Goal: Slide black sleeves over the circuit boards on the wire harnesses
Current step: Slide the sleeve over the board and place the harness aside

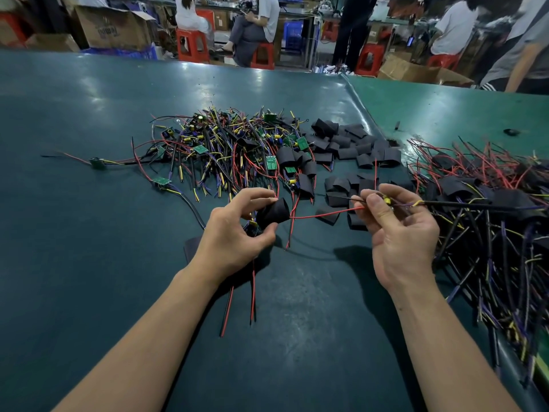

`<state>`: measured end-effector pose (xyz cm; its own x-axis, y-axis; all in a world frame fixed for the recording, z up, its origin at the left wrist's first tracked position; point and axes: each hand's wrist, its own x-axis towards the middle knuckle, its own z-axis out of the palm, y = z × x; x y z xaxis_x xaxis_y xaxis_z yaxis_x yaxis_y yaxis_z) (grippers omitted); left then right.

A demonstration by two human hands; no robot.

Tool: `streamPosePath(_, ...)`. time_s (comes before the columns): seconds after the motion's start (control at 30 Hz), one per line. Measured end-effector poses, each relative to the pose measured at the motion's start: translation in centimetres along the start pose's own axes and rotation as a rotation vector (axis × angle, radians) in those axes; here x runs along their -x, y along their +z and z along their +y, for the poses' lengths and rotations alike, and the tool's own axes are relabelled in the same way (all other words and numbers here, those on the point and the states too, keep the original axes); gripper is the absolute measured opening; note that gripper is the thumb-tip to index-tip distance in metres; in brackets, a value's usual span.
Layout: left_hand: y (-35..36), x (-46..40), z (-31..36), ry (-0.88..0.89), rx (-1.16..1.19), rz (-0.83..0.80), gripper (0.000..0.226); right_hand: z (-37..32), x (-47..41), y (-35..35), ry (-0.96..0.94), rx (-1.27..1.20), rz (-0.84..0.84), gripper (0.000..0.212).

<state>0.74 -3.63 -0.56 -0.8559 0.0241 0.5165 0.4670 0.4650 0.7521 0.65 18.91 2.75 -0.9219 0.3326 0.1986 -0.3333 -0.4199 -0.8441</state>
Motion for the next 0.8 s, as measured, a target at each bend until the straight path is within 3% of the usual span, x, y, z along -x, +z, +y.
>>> streamPosePath(0.13,0.02,-0.1,-0.01,-0.029,-0.004,0.027,0.052,-0.08,0.24,-0.14,0.012,0.033,-0.088,0.022)
streamPosePath(0.53,-0.03,-0.1,-0.1,-0.012,0.035,0.078,0.051,0.01,0.28,-0.4,0.051,0.078,-0.135,0.02)
streamPosePath(0.8,0.17,0.23,0.45,0.125,-0.087,-0.047,0.052,0.16,0.11,-0.35,0.046,0.155,-0.106,0.018)
